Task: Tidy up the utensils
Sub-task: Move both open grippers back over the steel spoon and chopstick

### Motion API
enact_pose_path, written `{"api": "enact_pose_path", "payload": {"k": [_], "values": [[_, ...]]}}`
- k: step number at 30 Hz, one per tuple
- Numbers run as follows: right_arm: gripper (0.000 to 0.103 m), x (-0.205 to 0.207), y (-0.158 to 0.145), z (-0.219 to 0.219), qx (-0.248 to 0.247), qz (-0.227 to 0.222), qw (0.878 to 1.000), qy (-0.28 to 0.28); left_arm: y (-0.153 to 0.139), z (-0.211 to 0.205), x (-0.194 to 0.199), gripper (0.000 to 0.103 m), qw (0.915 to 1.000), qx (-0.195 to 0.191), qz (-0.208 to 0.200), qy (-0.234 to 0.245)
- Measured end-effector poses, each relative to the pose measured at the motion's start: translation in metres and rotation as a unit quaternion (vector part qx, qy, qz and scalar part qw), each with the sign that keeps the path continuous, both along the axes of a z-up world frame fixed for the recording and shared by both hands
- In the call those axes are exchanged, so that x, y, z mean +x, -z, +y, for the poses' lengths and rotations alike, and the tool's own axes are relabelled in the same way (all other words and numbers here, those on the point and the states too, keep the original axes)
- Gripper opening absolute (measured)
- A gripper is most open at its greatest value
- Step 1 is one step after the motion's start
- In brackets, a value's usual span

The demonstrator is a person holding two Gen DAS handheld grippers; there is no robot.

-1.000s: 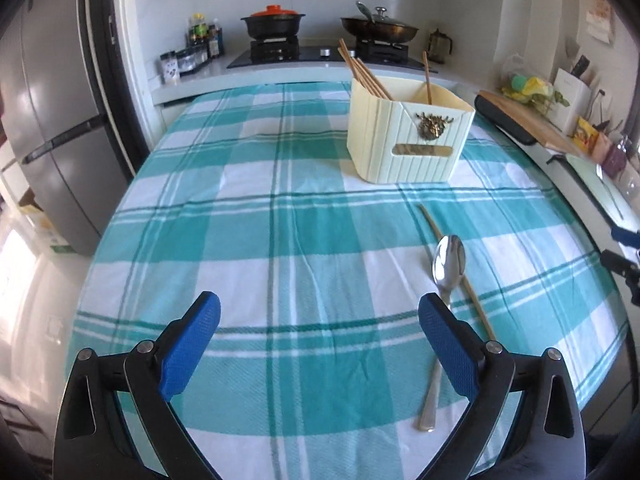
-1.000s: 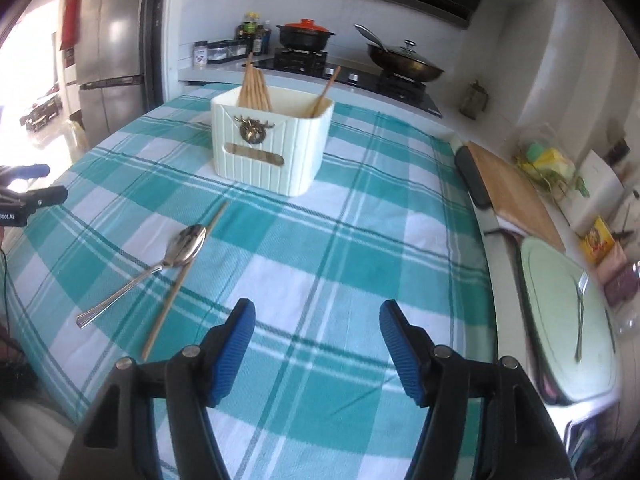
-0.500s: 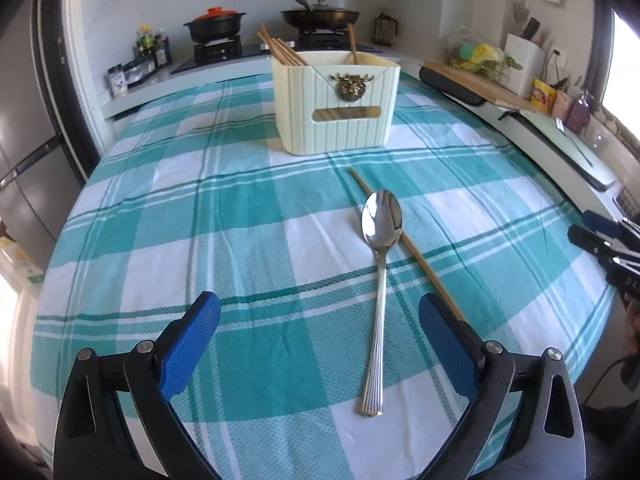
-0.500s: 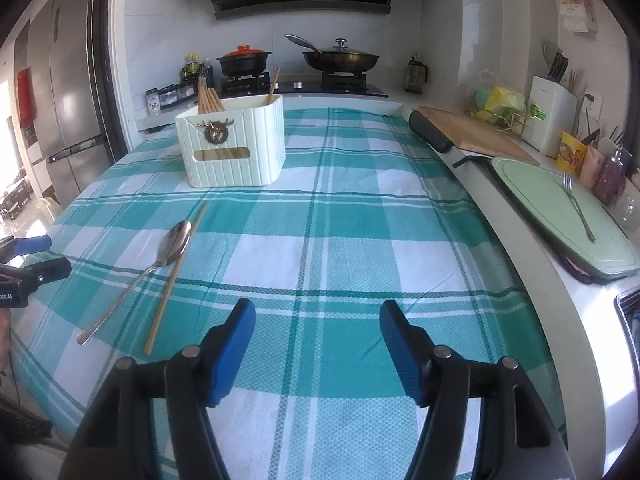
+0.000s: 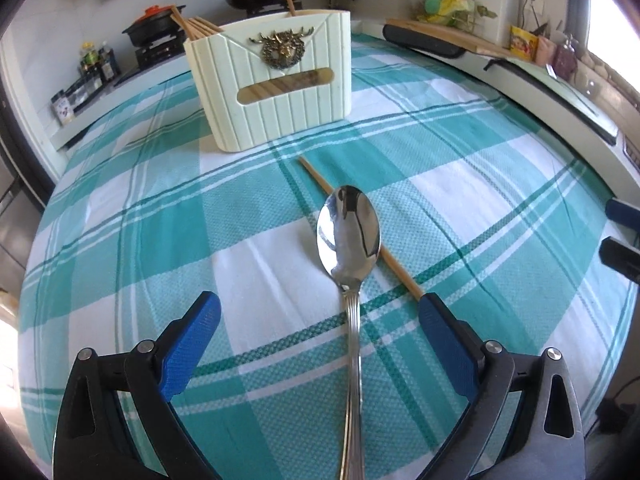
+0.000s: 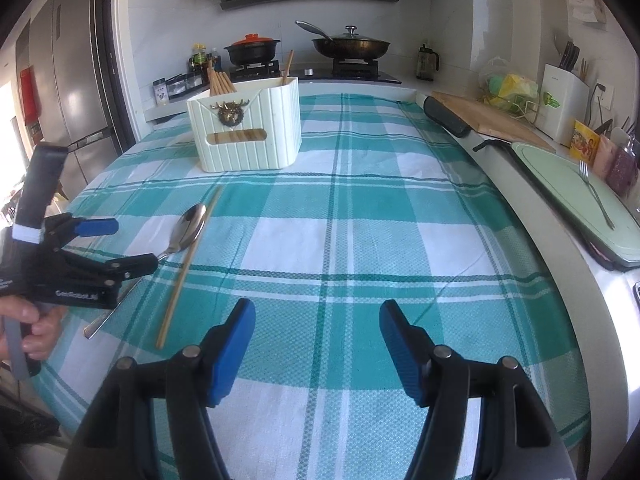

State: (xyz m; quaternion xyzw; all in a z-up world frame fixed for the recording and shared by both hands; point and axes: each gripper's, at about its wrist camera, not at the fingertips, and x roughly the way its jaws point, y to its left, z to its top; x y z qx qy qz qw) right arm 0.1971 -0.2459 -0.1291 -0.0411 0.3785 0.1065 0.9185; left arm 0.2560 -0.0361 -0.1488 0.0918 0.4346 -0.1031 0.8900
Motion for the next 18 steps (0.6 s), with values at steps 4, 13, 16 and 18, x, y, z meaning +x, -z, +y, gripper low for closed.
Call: {"api": "enact_pose_path", "payload": {"k": [4, 13, 16, 18], "values": [[0.066, -0.004, -0.005, -0.004, 0.001, -0.008, 1.000, 0.004, 0.008, 0.004, 0.003, 0.099, 0.9997, 0.014, 0.014, 0.017], [0.066, 0.000, -0.003, -0.006, 0.007, -0.003, 1.000, 0.010, 0.016, 0.009, 0.013, 0.097, 0.9994, 0.005, 0.028, 0.019], [0.066, 0.000, -0.005, -0.003, 0.005, -0.006, 1.000, 0.004, 0.017, 0.013, 0.023, 0.088, 0.9987, -0.025, 0.041, 0.016], [0.066, 0.000, -0.005, -0.001, 0.004, -0.006, 1.000, 0.003, 0.017, 0.012, 0.030, 0.084, 0.9989, -0.029, 0.036, 0.009]]}}
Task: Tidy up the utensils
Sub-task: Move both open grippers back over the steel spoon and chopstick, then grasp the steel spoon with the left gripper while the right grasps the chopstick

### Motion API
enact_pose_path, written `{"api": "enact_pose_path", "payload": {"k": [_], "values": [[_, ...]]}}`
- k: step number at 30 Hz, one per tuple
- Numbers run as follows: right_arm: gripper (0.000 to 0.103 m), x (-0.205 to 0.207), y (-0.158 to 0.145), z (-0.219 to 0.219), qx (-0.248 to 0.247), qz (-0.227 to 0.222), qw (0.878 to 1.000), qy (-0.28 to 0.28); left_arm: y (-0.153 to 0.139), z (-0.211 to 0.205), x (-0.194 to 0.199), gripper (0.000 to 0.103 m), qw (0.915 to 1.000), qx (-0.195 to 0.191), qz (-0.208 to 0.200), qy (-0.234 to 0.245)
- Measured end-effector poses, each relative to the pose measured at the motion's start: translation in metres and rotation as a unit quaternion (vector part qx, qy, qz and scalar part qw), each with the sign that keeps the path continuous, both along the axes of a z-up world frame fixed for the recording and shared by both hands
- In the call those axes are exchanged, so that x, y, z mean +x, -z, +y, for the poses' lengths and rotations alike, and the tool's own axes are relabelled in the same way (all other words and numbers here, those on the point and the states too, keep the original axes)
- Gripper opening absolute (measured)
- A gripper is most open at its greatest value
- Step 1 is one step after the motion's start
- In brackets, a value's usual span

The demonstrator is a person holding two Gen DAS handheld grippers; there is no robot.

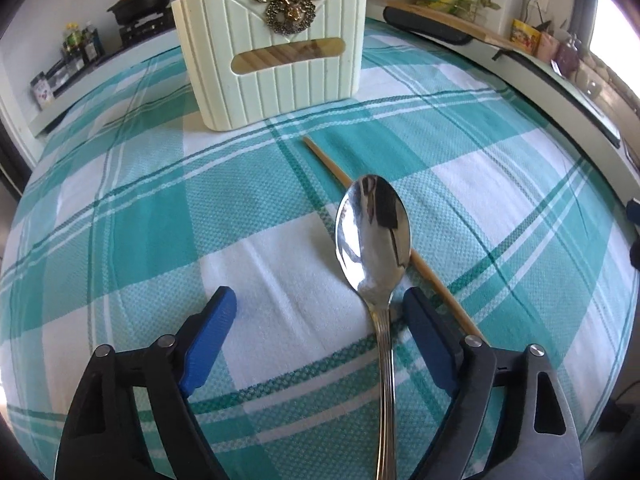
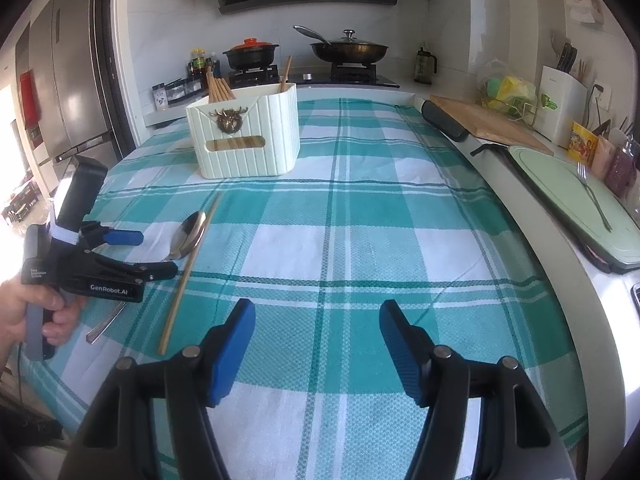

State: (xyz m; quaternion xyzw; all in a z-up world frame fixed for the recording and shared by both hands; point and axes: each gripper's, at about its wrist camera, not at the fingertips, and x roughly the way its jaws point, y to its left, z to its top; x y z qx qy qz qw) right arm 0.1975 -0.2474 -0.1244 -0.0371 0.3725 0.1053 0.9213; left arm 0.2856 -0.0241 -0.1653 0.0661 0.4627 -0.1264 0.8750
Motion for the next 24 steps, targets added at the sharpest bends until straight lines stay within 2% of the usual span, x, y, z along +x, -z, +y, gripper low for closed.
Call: {"api": "enact_pose_path", "payload": {"k": [4, 9, 10, 15, 16, 24], "values": [[0.066, 0.000, 0.000, 0.000, 0.001, 0.000, 1.000, 0.002, 0.000, -0.004, 0.014, 0.076, 0.9999, -0.007, -0.006, -0.004], [0.066, 0.002, 0.005, -0.001, -0.002, 0.009, 1.000, 0.005, -0.001, -0.006, 0.025, 0.051, 0.9997, -0.013, -0.019, -0.011], [0.066, 0.002, 0.005, -0.001, -0.003, 0.010, 1.000, 0.006, -0.002, -0.005, 0.026, 0.040, 0.9996, -0.013, -0.022, -0.012], [0.066, 0.006, 0.009, 0.003, -0.003, 0.021, 1.000, 0.000, -0.003, 0.002, 0.023, 0.033, 0.9993, -0.023, -0.024, -0.018], [0.066, 0.007, 0.011, 0.006, -0.003, 0.027, 1.000, -0.006, -0.003, 0.004, 0.021, 0.023, 0.9993, -0.022, -0.024, -0.017], [0.066, 0.028, 0.026, 0.049, -0.001, 0.069, 0.994, -0.079, -0.005, 0.033, 0.000, 0.019, 0.9989, -0.033, -0.010, -0.030]]}}
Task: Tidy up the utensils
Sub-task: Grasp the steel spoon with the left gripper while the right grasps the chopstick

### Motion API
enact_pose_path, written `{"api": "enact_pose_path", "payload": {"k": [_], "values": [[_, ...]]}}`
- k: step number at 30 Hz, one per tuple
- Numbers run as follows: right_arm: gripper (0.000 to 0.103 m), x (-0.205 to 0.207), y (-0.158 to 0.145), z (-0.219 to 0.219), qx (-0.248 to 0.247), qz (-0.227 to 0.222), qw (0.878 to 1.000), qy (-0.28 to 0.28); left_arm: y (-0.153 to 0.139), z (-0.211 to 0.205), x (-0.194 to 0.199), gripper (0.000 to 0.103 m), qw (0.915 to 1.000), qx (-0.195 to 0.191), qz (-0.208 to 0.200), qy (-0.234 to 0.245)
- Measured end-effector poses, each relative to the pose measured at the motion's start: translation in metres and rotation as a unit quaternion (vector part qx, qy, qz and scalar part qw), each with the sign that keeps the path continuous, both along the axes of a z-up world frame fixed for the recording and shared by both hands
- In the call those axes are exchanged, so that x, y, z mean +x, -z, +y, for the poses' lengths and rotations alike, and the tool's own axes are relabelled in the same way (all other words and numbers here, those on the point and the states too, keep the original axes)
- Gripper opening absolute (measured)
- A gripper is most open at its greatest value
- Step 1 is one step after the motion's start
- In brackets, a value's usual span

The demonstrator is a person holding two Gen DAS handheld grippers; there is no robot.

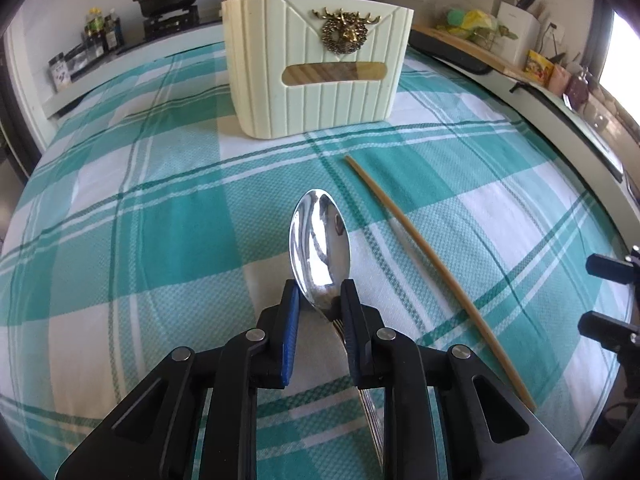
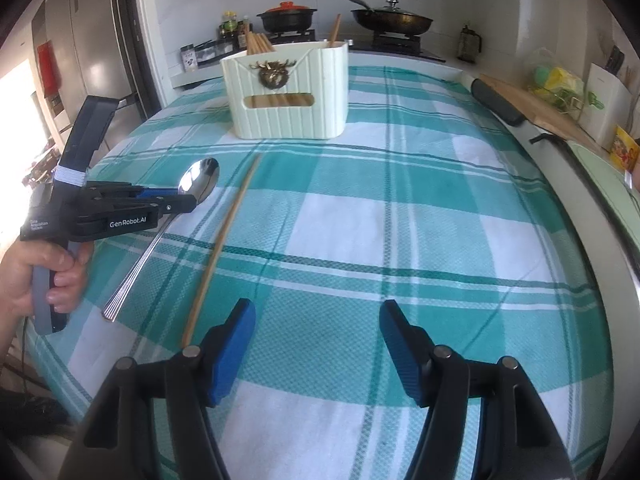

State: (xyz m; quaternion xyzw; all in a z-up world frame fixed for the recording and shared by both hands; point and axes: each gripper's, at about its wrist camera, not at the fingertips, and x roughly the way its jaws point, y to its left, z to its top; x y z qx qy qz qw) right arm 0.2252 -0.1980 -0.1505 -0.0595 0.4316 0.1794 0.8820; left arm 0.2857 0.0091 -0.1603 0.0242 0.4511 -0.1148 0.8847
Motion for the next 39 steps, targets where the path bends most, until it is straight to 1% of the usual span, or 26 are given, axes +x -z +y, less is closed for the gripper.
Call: {"api": "enact_pose_path", "payload": {"k": [3, 6, 8, 10, 11, 12, 14, 16, 17, 18, 20, 22, 23, 24, 26, 27, 28, 30, 31, 32, 33, 35, 39], "values": [[0.066, 0.012, 0.000, 0.028, 0.000, 0.005, 0.999, -0.038, 0.000, 0.013, -0.007, 0.019, 0.9999, -0.005, 0.009, -0.010], [0.066, 0.026, 0.005, 0.064, -0.018, 0.001, 0.996, -0.084, -0.001, 0.023, -0.014, 0.026, 0.9996, -0.009, 0.016, -0.021], [0.066, 0.038, 0.012, 0.085, -0.032, 0.002, 0.994, -0.103, -0.002, 0.026, -0.018, 0.048, 0.9995, 0.006, 0.015, -0.028], [0.065, 0.050, 0.021, 0.099, -0.045, 0.015, 0.993, -0.106, -0.005, 0.030, -0.025, 0.059, 0.9993, 0.016, 0.009, -0.033], [0.065, 0.054, 0.025, 0.103, -0.052, 0.025, 0.993, -0.105, -0.006, 0.032, -0.029, 0.064, 0.9992, 0.019, 0.007, -0.033], [0.065, 0.057, 0.026, 0.104, -0.056, 0.033, 0.993, -0.102, -0.007, 0.033, -0.032, 0.066, 0.9992, 0.021, 0.006, -0.034], [0.065, 0.060, 0.027, 0.102, -0.056, 0.044, 0.993, -0.097, -0.009, 0.034, -0.037, 0.077, 0.9988, 0.030, 0.002, -0.038], [0.065, 0.065, 0.027, 0.099, -0.059, 0.056, 0.992, -0.092, -0.009, 0.030, -0.036, 0.080, 0.9981, 0.042, -0.003, -0.044], [0.064, 0.068, 0.027, 0.097, -0.060, 0.062, 0.992, -0.087, -0.008, 0.027, -0.033, 0.080, 0.9977, 0.049, -0.003, -0.046], [0.057, 0.070, 0.026, 0.096, -0.061, 0.067, 0.992, -0.083, -0.007, 0.023, -0.030, 0.080, 0.9972, 0.055, -0.002, -0.050], [0.049, 0.078, 0.025, 0.096, -0.061, 0.078, 0.992, -0.081, -0.005, 0.015, -0.021, 0.080, 0.9962, 0.066, -0.002, -0.058], [0.048, 0.088, 0.024, 0.099, -0.052, 0.089, 0.991, -0.086, -0.003, 0.006, -0.013, 0.079, 0.9948, 0.080, -0.005, -0.063], [0.048, 0.095, 0.024, 0.101, -0.044, 0.092, 0.991, -0.090, -0.001, 0.002, -0.009, 0.075, 0.9936, 0.089, -0.006, -0.068], [0.048, 0.103, 0.025, 0.104, -0.040, 0.095, 0.990, -0.094, 0.001, 0.000, -0.005, 0.073, 0.9934, 0.091, -0.007, -0.070], [0.048, 0.119, 0.025, 0.109, -0.030, 0.099, 0.990, -0.099, 0.002, 0.000, 0.002, 0.056, 0.9947, 0.072, -0.003, -0.073], [0.048, 0.126, 0.025, 0.112, -0.026, 0.105, 0.989, -0.102, 0.002, 0.002, 0.004, 0.051, 0.9955, 0.058, 0.001, -0.075], [0.046, 0.133, 0.025, 0.115, -0.029, 0.106, 0.988, -0.105, 0.002, 0.003, 0.006, 0.042, 0.9960, 0.045, 0.003, -0.077], [0.027, 0.145, 0.026, 0.122, -0.048, 0.101, 0.988, -0.105, 0.002, 0.004, 0.009, 0.042, 0.9961, 0.037, 0.003, -0.080], [0.021, 0.151, 0.026, 0.125, -0.052, 0.102, 0.988, -0.101, 0.002, 0.006, 0.010, 0.042, 0.9963, 0.030, 0.001, -0.080], [0.010, 0.158, 0.026, 0.125, -0.050, 0.106, 0.988, -0.096, 0.002, 0.008, 0.011, 0.041, 0.9966, 0.022, -0.001, -0.080], [0.006, 0.163, 0.026, 0.123, -0.040, 0.113, 0.988, -0.093, 0.001, 0.009, 0.012, 0.041, 0.9967, 0.013, 0.000, -0.080], [0.006, 0.167, 0.024, 0.116, -0.010, 0.122, 0.989, -0.086, -0.003, 0.016, 0.011, 0.041, 0.9967, -0.007, 0.000, -0.081], [0.006, 0.156, 0.002, 0.090, 0.056, 0.103, 0.991, -0.067, -0.022, 0.027, 0.000, 0.041, 0.9956, -0.031, -0.024, -0.086]]}}
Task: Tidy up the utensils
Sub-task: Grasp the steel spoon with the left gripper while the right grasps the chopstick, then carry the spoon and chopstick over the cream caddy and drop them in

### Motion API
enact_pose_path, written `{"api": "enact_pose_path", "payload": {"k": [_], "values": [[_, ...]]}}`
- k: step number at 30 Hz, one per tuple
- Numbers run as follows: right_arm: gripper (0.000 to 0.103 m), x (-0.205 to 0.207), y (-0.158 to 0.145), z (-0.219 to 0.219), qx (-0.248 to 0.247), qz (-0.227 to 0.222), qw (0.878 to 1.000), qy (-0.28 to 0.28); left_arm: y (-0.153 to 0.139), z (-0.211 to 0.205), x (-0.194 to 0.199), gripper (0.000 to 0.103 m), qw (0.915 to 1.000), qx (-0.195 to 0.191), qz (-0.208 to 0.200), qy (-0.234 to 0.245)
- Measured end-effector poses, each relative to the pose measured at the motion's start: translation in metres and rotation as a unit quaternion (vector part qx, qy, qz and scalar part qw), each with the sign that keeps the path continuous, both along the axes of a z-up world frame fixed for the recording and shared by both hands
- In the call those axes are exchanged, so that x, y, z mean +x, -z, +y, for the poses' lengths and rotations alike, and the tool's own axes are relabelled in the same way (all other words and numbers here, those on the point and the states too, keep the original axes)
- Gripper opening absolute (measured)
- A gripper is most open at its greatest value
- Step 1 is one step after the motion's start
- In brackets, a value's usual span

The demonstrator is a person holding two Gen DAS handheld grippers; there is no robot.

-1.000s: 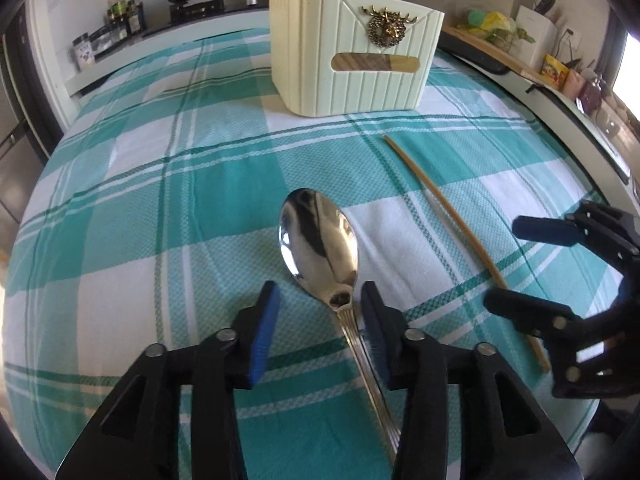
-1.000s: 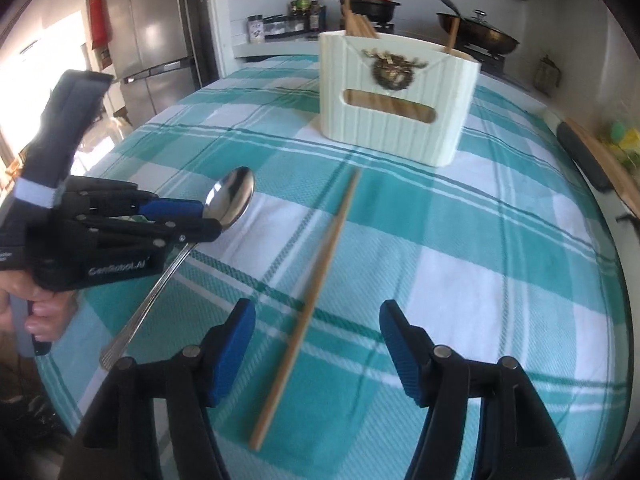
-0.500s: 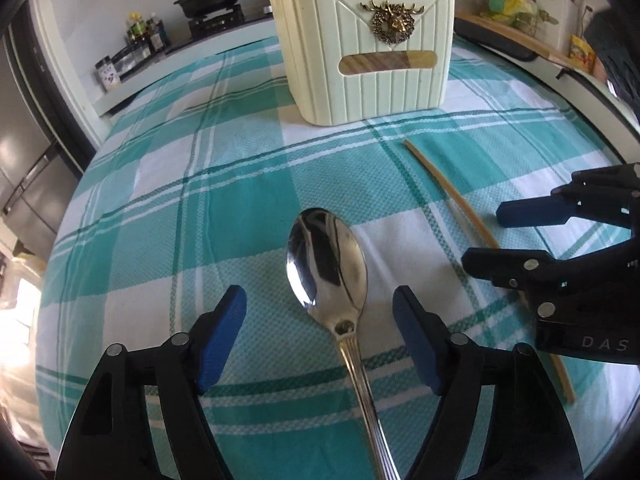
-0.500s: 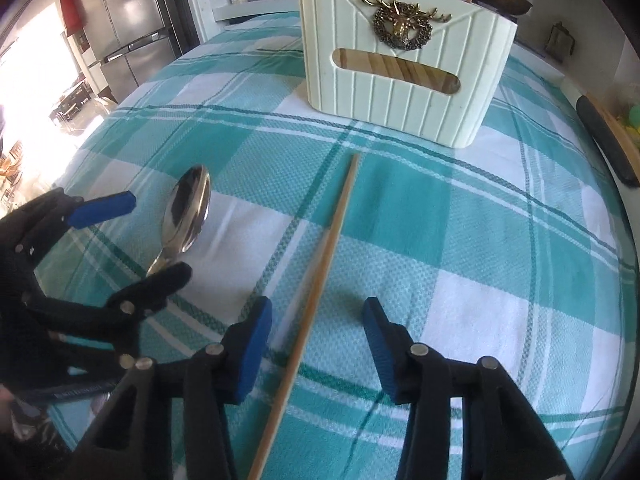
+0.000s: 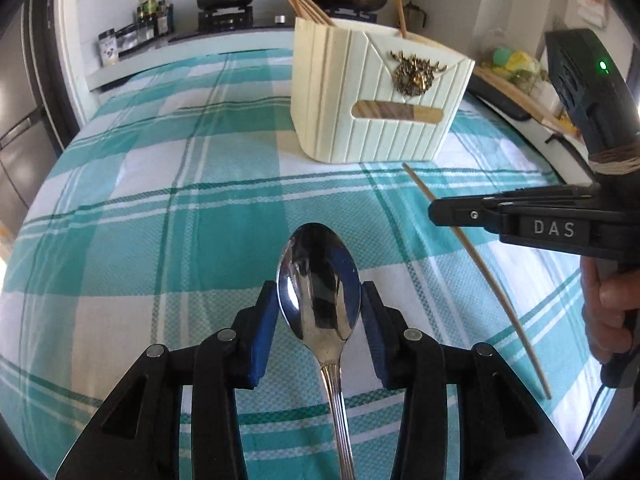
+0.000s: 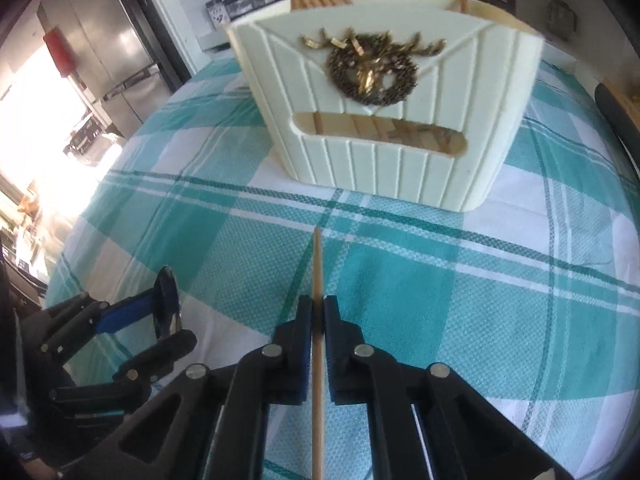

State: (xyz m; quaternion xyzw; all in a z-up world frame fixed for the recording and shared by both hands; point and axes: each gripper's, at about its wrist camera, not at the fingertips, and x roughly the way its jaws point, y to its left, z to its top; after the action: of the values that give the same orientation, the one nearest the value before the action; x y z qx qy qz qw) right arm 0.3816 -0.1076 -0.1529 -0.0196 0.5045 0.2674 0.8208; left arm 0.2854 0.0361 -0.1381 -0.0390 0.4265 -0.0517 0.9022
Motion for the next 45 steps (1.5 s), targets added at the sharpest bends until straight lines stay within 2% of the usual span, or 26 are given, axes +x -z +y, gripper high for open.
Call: {"api": "enact_pose_path", "payload": {"k": [6, 12, 18, 23, 27, 31, 35, 40, 45], "values": [[0.006, -0.032, -0.058, -0.033, 0.065, -0.056, 0.996, 0.018, -0.043, 0.011, -0.018, 0.041, 0.9987, -0.015, -0.049, -0.005], [0.006, -0.069, -0.110, -0.052, 0.078, -0.134, 0.988, 0.018, -0.077, 0.018, -0.040, 0.041, 0.9954, -0.023, -0.092, -0.010], [0.006, -0.097, -0.136, -0.067, 0.097, -0.182, 0.978, 0.028, -0.099, 0.023, -0.052, 0.041, 0.9923, -0.034, -0.119, -0.010], [0.006, -0.108, -0.150, -0.083, 0.166, -0.233, 0.957, 0.037, -0.115, 0.024, -0.057, 0.041, 0.9898, -0.039, -0.137, -0.005], [0.006, -0.106, -0.150, -0.093, 0.200, -0.222, 0.953, 0.054, -0.120, 0.025, -0.058, 0.041, 0.9893, -0.032, -0.142, -0.009], [0.007, -0.101, -0.145, -0.095, 0.144, -0.192, 0.968, 0.077, -0.121, 0.027, -0.060, 0.041, 0.9894, -0.033, -0.141, -0.011], [0.007, -0.101, -0.140, -0.103, 0.151, -0.162, 0.972, 0.078, -0.122, 0.026, -0.062, 0.041, 0.9893, -0.030, -0.142, -0.010], [0.006, -0.116, -0.151, -0.101, 0.129, -0.189, 0.971, 0.064, -0.128, 0.024, -0.061, 0.041, 0.9887, -0.033, -0.146, -0.007], [0.006, -0.121, -0.169, -0.096, 0.115, -0.224, 0.966, 0.057, -0.145, 0.029, -0.054, 0.041, 0.9872, -0.055, -0.149, 0.006]]}}
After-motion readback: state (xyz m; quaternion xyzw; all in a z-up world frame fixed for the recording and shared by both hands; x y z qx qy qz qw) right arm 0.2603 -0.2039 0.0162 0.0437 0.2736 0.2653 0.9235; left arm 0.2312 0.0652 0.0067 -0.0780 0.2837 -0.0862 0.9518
